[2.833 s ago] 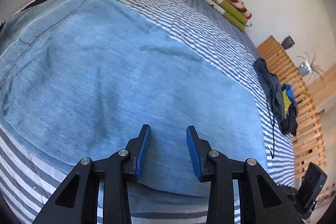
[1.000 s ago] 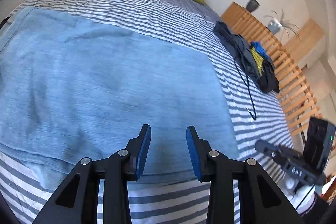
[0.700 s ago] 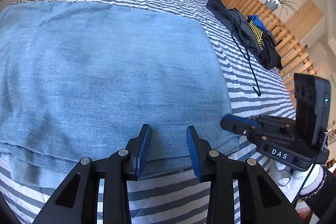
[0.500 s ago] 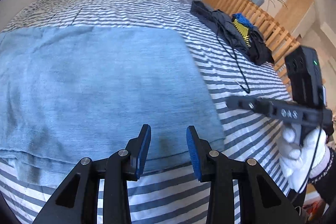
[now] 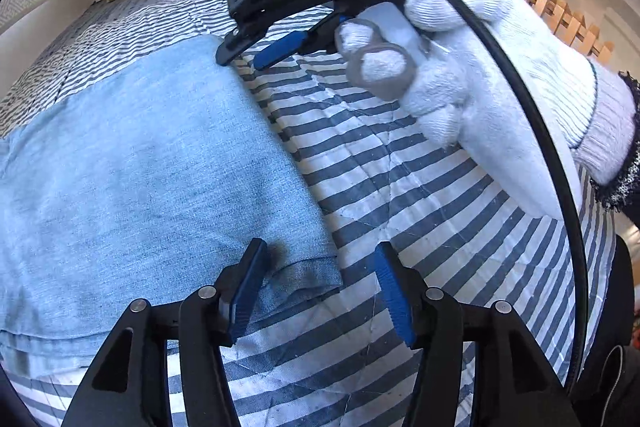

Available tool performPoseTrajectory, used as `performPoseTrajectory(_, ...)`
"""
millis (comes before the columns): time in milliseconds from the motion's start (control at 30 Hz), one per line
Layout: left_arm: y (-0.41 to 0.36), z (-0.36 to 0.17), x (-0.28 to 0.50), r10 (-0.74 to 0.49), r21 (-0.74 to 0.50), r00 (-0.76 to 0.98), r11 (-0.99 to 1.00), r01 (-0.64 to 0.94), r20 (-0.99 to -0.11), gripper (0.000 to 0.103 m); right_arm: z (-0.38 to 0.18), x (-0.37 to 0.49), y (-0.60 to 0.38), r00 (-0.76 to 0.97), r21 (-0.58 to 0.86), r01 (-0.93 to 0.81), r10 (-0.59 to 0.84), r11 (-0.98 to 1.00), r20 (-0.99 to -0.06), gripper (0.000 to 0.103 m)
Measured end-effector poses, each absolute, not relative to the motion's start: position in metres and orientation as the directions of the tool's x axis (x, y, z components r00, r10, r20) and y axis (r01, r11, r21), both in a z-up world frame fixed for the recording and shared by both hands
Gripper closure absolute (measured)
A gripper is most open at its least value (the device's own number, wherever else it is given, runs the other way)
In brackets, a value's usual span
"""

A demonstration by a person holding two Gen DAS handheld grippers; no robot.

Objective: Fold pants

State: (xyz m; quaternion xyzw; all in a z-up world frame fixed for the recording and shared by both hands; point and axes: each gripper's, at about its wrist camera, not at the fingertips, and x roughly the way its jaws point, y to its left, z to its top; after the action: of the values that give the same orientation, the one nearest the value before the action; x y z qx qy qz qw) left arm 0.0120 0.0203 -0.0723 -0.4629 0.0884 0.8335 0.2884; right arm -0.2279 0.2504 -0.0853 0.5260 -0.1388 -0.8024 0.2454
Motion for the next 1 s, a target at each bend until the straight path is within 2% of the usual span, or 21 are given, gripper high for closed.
performPoseTrajectory(200, 0.025, -0.078, 0.012, 0.371, -0.071, -0.438, -0.823, -0.563, -0.819, 0.041, -0.115, -0.251, 0.24, -0.264, 0.577, 0.202, -0.612, -0.791, -0.746, 0.068)
performPoseTrajectory(267, 0.025, -0.078, 0.009, 0.366, -0.069, -0.444, -0.828, -0.556, -0.818, 0.047, -0.117, -0.254, 0.24, -0.275, 0.606, 0.198, -0.637, -0.77, -0.72, 0.068)
performPoseTrajectory(333, 0.024, -0.076, 0.01, 0.356, -0.06, -0.451, -0.834, -0.549, -0.818, 0.048, -0.12, -0.258, 0.242, -0.264, 0.639, 0.182, -0.663, -0.747, -0.7, 0.068)
performPoseTrajectory(533, 0.036, -0.083, 0.021, 0.272, 0.086, -0.523, -0.823, -0.561, -0.808, 0.042, -0.122, -0.26, 0.246, -0.245, 0.667, 0.162, -0.684, -0.727, -0.687, 0.072)
performPoseTrajectory(600, 0.034, -0.083, 0.019, 0.276, 0.08, -0.526, -0.826, -0.558, -0.805, 0.057, -0.121, -0.26, 0.242, -0.249, 0.648, 0.169, -0.668, -0.743, -0.701, 0.077)
performPoseTrajectory(633, 0.032, -0.081, 0.017, 0.272, 0.08, -0.532, -0.833, -0.547, -0.802, 0.074, -0.12, -0.259, 0.24, -0.25, 0.64, 0.173, -0.662, -0.749, -0.707, 0.08)
performPoseTrajectory(667, 0.029, -0.08, 0.016, 0.274, 0.069, -0.533, -0.841, -0.536, -0.8, 0.084, -0.118, -0.258, 0.24, -0.253, 0.632, 0.177, -0.655, -0.755, -0.712, 0.084)
performPoseTrajectory(800, 0.024, -0.068, 0.019, 0.298, 0.031, -0.543, -0.857, -0.515, -0.785, 0.091, -0.106, -0.255, 0.239, -0.276, 0.624, 0.186, -0.65, -0.759, -0.708, 0.096)
performPoseTrajectory(1000, 0.017, -0.038, 0.025, 0.408, -0.103, -0.521, -0.85, -0.517, -0.75, 0.093, -0.077, -0.24, 0.251, -0.341, 0.623, 0.194, -0.648, -0.758, -0.682, 0.098)
